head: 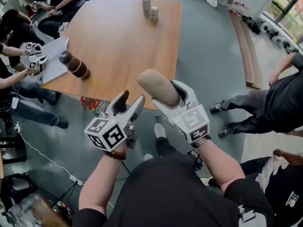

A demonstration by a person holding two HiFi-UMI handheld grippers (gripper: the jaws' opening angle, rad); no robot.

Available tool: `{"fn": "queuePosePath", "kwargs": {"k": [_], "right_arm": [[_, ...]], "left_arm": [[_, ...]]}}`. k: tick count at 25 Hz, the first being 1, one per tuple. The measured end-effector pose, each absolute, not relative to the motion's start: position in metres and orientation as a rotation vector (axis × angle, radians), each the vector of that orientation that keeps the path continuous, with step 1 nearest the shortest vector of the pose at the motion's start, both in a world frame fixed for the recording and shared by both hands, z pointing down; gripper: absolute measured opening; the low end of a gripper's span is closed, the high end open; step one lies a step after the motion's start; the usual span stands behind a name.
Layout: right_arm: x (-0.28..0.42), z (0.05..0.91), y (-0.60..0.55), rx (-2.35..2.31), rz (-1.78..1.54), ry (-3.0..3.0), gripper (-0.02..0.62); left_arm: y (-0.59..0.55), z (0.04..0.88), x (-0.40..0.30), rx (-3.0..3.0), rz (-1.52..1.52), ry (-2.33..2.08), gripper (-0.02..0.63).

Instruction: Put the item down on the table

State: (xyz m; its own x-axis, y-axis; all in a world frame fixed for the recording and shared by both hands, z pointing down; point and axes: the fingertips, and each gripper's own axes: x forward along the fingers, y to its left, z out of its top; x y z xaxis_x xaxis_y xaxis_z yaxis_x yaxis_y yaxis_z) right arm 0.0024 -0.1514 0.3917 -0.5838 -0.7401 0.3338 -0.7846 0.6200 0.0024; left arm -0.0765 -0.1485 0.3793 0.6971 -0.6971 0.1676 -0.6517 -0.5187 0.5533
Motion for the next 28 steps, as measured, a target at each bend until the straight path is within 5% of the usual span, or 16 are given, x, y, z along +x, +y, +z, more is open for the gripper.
{"fn": "queuePosePath", "kwargs": {"k": [18,28], "right_arm": [[0.027,0.496,-0.311,1.138,0.346,-2.435,0.353],[0.023,0.563,-0.370,1.046,0.367,-2.362,0.353]], "left_arm": [[-0.239,0.433,-0.065,2.269,0.090,-1.178,0.009],[-0.265,0.459,-0.065,2.226,0.191,-1.214,0.009]]}}
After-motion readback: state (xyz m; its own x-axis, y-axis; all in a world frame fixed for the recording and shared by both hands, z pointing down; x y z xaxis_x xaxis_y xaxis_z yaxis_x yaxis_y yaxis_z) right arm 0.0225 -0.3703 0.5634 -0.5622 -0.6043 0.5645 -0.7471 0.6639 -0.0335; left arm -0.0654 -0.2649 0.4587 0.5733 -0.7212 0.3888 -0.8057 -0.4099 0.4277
